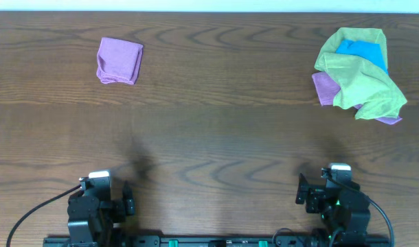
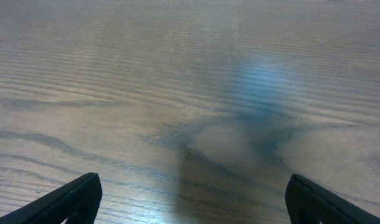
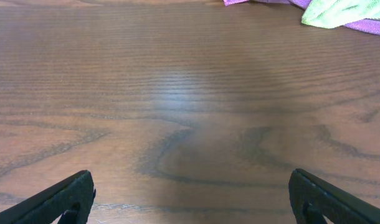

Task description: Fold the cloth

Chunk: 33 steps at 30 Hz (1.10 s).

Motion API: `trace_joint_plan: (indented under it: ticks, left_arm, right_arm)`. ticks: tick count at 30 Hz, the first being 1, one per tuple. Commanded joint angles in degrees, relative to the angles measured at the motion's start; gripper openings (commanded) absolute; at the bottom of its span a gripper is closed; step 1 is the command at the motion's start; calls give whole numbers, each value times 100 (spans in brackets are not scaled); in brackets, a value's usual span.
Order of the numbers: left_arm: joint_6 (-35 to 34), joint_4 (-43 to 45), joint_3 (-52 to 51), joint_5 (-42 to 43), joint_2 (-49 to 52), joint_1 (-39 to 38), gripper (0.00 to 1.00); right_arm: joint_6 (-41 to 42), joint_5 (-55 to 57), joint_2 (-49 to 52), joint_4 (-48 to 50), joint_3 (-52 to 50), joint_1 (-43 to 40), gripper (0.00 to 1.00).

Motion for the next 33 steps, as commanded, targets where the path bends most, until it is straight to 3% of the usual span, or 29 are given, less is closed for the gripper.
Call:
trace_joint_plan:
  ticks: [1, 24, 33]
  left_arm:
    - [76, -74, -35, 22, -37, -35, 95]
    - [76, -74, -33, 22, -37, -35, 95]
    - [76, -74, -33, 22, -37, -35, 95]
  right_arm:
    - [-61, -85, -61, -68, -103, -66, 99]
    - [149, 17, -9, -31, -74, -70, 99]
    - [542, 179, 1163, 48, 708, -238, 99]
